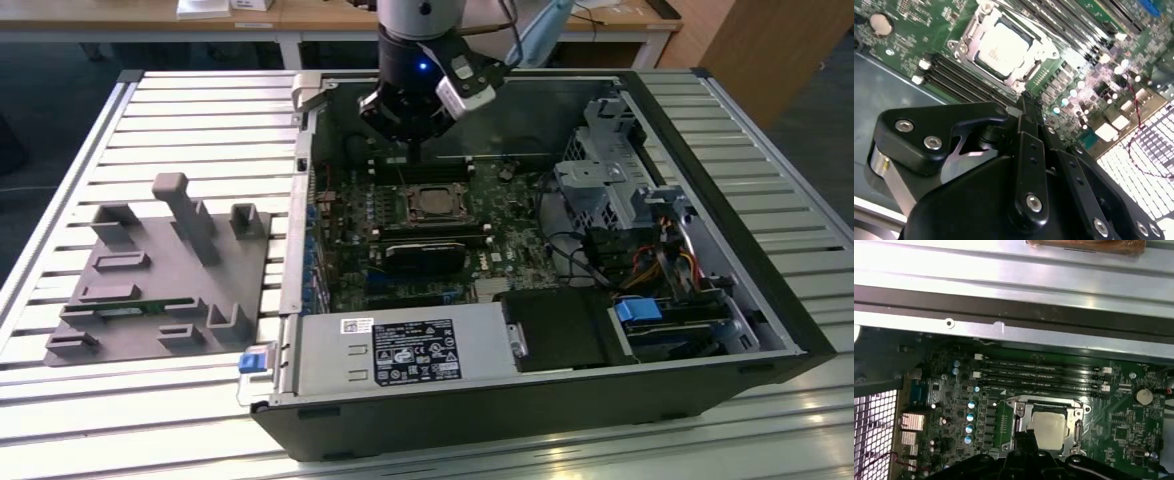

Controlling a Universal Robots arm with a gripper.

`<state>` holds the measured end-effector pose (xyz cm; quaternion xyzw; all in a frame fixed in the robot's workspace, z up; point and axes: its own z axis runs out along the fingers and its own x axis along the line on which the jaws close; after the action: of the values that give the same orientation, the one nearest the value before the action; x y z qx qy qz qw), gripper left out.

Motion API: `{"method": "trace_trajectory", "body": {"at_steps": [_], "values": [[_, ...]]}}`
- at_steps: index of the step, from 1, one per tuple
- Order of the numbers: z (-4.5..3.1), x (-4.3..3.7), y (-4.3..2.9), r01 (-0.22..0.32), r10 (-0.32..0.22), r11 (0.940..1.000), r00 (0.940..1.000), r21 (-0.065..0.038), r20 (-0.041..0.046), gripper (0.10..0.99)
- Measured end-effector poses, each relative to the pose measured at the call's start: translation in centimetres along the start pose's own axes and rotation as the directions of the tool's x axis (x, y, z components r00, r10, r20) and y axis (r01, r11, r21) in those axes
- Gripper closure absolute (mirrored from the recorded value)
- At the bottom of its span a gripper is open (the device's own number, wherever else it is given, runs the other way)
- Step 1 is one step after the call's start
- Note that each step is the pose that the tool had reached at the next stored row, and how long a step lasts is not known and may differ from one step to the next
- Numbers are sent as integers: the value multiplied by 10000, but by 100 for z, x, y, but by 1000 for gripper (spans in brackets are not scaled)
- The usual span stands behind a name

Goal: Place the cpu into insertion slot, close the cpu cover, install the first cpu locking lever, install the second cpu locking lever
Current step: 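Install the first cpu locking lever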

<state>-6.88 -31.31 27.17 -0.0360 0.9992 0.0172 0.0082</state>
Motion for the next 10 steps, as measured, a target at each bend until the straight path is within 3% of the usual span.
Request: {"method": "trace_trajectory", "body": {"at_steps": [3, 10], "values": [[8, 28, 4, -245, 245, 9997, 9997, 6, 7, 980], [44, 217, 17, -262, 262, 9997, 9997, 6, 8, 980]]}}
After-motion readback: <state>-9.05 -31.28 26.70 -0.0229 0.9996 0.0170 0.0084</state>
